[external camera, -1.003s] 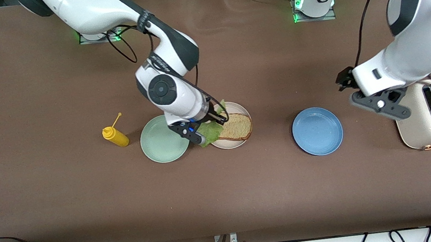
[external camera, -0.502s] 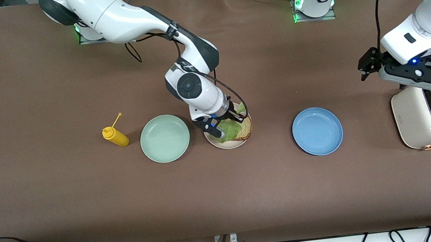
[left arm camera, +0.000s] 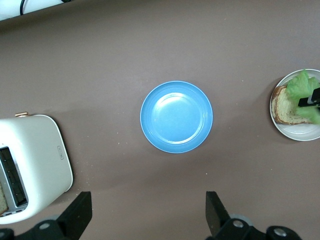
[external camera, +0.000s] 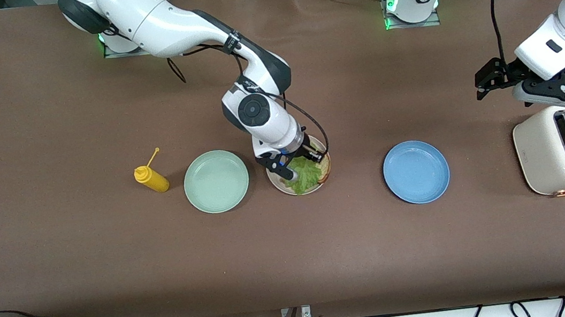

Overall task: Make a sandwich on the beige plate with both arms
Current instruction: 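Lower the lettuce onto the bread and open the right gripper, then withdraw the right gripper from the beige plate toward the mustard bottle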

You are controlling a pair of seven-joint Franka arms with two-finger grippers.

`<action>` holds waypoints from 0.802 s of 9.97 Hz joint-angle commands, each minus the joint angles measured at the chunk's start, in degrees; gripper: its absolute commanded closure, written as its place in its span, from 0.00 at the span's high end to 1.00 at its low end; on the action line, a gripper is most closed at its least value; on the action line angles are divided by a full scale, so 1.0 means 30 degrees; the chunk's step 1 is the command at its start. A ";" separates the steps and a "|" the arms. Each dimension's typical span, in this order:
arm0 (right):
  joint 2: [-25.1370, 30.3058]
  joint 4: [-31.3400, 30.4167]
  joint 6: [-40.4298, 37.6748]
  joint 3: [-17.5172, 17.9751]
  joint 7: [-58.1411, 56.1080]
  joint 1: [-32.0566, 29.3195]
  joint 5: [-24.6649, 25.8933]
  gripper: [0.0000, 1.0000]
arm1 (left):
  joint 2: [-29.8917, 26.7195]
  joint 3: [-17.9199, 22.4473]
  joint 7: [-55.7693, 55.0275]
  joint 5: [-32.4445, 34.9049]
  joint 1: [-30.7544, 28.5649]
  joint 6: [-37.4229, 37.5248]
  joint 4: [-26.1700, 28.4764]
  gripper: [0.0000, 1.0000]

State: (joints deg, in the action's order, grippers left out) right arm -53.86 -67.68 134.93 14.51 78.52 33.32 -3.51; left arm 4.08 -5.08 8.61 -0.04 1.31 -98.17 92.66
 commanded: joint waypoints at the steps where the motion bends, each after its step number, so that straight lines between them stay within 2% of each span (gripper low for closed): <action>1: 0.1804 0.0003 -0.2660 0.0113 -0.0156 -0.1169 0.0146 1.00 | -0.0363 -0.0093 -0.0350 0.0101 0.0033 0.0086 0.0258 1.00; 3: 0.3298 -0.0027 -0.5588 0.0142 -0.1495 -0.2281 0.0088 1.00 | -0.0392 -0.0240 -0.0379 0.0102 0.0034 0.0144 0.0257 1.00; 5: 0.4822 -0.0085 -0.8836 0.0142 -0.5145 -0.4035 0.0029 1.00 | -0.0363 -0.0328 -0.0350 0.0973 0.0034 0.0116 0.0228 1.00; 8: 0.6727 -0.0697 -1.1920 0.0084 -1.0213 -0.6525 -0.0118 1.00 | -0.0392 -0.0475 -0.0351 0.0923 -0.0025 0.0145 0.0228 1.00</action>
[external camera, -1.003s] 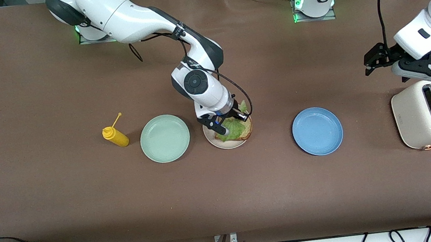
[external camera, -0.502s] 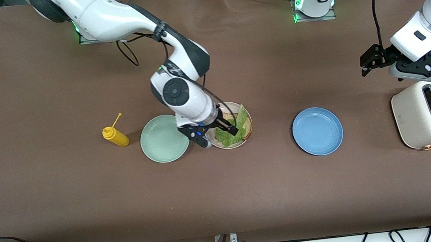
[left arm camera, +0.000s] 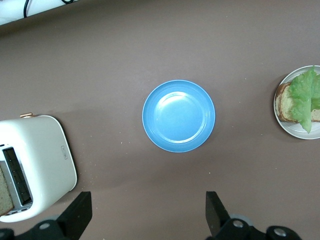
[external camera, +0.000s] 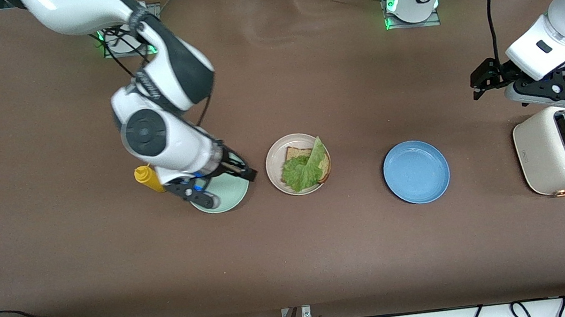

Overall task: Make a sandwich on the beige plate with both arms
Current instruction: 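Withdraw the right gripper from the beige plate toward the mustard bottle, then grasp the yellow mustard bottle with the right gripper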

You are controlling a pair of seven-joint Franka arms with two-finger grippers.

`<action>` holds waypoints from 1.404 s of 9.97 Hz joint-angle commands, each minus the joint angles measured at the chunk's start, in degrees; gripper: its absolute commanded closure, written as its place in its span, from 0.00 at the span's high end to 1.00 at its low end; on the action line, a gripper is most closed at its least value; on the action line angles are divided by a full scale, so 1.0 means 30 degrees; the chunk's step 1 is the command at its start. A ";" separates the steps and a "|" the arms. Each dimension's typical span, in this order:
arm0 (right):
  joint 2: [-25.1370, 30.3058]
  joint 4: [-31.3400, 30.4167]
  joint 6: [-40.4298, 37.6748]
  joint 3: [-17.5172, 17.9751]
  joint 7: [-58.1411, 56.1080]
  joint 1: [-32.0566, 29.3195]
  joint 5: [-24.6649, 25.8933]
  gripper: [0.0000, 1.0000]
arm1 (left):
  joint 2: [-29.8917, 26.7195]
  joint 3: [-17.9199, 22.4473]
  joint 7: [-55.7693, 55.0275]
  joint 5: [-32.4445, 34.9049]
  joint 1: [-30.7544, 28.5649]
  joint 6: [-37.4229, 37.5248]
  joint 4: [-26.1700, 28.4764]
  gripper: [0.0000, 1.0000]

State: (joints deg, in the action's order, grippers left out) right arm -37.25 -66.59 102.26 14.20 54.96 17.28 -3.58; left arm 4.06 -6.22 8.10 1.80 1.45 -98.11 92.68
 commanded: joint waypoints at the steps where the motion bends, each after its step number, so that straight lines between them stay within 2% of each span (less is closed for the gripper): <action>1: 0.1805 -0.1441 -0.2229 0.0189 -0.5021 -0.2060 -0.0097 1.00 | -0.0357 -0.0096 -0.0179 0.0280 -0.0101 0.0125 0.0219 1.00; 4: 0.3273 -0.2554 -0.3323 -0.1270 -1.0044 -0.2420 -0.0038 1.00 | 0.0111 -0.0184 -0.0151 -0.0333 0.0045 0.0125 -0.0483 1.00; 5: 0.4233 -0.3777 -0.2977 -0.2001 -1.1711 -0.2478 -0.0067 1.00 | 0.0083 -0.0155 0.0082 -0.0568 -0.0042 0.0096 -0.0513 1.00; 8: 0.8069 -0.9980 0.1318 -0.2096 -1.7274 -0.4174 -0.0126 1.00 | -0.0151 -0.0037 0.0055 -0.0570 -0.0510 0.1466 -0.1097 1.00; 12: 1.1471 -1.6076 0.6414 -0.2271 -2.2143 -0.4616 -0.0390 1.00 | -0.0005 -0.0154 -0.0238 -0.0864 -0.0219 0.1415 -0.1099 1.00; 14: 1.2500 -1.8981 0.9318 -0.2272 -2.5306 -0.5258 -0.0912 1.00 | -0.0005 -0.0184 -0.0209 -0.0863 -0.0190 0.1443 -0.1099 1.00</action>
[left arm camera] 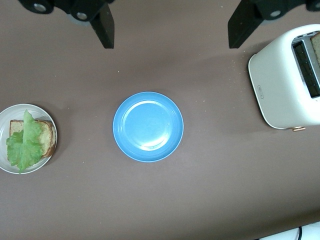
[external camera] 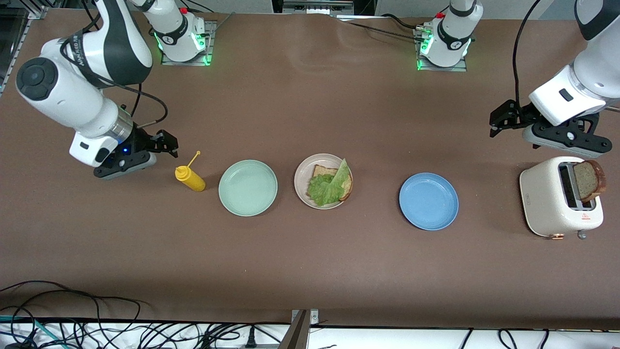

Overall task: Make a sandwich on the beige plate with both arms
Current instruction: 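Grasp the yellow mustard bottle with the right gripper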

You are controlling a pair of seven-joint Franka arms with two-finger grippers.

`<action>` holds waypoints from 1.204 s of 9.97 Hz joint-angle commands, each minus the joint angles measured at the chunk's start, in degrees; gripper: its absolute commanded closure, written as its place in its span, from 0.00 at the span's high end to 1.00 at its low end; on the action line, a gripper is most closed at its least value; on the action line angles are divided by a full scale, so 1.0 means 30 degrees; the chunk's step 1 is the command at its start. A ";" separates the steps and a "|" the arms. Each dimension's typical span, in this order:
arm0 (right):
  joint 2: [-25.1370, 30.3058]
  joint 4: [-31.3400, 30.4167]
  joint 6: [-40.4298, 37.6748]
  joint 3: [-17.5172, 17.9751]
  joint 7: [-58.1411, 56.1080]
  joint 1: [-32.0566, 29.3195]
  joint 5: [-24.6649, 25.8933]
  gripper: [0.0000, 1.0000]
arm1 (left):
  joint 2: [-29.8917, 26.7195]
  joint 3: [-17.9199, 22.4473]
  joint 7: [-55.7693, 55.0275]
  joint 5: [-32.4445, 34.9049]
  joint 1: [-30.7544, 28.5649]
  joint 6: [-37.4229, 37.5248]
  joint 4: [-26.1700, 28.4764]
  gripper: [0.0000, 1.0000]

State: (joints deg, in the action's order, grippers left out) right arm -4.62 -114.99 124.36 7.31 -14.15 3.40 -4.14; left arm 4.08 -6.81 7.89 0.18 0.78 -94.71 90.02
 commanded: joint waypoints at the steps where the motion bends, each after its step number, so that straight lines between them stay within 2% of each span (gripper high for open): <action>1: 0.1832 -0.3933 0.3036 -0.0351 -0.4055 -0.0664 -0.2007 1.00 | -0.0014 0.0045 -0.0140 -0.0324 0.0003 0.0310 -0.0212 1.00; 3: 0.1485 -0.4674 0.4274 -0.1055 -0.9495 -0.0984 -0.5603 1.00 | -0.0014 0.0045 -0.0082 -0.0324 -0.0027 0.0310 -0.0212 1.00; 5: 0.0608 -0.4705 0.4307 -0.1786 -1.4246 -0.1161 -0.9180 1.00 | -0.0014 0.0045 -0.0052 -0.0324 -0.0027 0.0310 -0.0183 1.00; 8: -0.1148 -0.4706 0.4481 -0.2377 -1.9904 -0.1191 -1.3577 1.00 | -0.0014 0.0045 0.0183 -0.0324 -0.0057 0.0339 -0.0183 1.00; 9: -0.1764 -0.4706 0.4947 -0.2377 -2.1344 -0.1191 -1.4201 1.00 | 0.0015 0.0045 0.0153 -0.0353 -0.0027 0.0310 -0.0212 1.00; 12: -0.3084 -0.4676 0.5682 -0.2348 -2.2582 -0.1162 -1.4643 1.00 | 0.0015 0.0074 0.0182 -0.0353 -0.0261 0.0309 -0.0154 1.00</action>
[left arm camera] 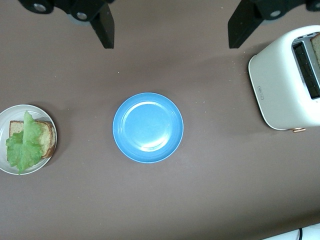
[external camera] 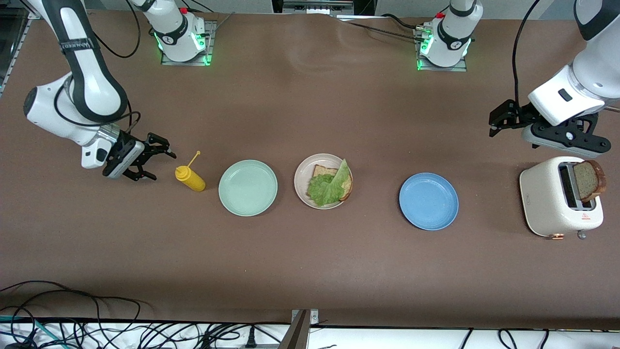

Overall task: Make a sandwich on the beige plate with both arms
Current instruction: 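Grasp the yellow mustard bottle with the right gripper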

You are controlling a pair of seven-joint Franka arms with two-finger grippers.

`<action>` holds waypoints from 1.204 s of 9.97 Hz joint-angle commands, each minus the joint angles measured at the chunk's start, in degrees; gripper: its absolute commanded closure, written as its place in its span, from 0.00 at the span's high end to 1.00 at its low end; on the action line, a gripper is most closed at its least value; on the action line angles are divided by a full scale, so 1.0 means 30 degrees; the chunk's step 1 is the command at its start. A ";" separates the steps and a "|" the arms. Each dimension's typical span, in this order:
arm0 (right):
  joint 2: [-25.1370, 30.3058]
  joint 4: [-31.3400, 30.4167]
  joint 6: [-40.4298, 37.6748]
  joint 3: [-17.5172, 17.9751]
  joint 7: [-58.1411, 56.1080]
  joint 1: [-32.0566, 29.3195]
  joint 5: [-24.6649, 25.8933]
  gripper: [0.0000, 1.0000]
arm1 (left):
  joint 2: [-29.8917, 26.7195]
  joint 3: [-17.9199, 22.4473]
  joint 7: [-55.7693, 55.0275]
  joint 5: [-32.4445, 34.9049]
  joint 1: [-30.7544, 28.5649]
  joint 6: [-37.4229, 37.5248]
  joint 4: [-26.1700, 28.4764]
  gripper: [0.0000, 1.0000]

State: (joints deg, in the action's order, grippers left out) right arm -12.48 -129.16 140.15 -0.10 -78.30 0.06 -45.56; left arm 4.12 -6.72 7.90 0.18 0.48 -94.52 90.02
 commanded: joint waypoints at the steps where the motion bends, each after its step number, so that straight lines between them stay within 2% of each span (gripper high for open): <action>1: -0.0788 0.0047 0.0421 0.0122 -0.1871 0.0010 -0.1565 1.00 | 0.0002 0.0044 0.0207 -0.0352 -0.0161 0.0274 -0.0154 1.00; 5: -0.2341 0.0251 0.0538 0.0267 -0.5095 0.0361 -0.4642 1.00 | 0.0002 0.0044 0.0178 -0.0352 -0.0132 0.0275 -0.0183 1.00; 12: -0.4130 0.1511 0.0626 0.0356 -0.5774 0.0802 -0.5117 1.00 | 0.0002 0.0015 0.0178 -0.0352 -0.0131 0.0275 -0.0183 1.00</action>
State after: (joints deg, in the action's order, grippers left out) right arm -23.19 -126.25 141.33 0.76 -93.52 2.14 -58.82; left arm 4.17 -6.73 7.91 0.18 0.25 -94.47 90.02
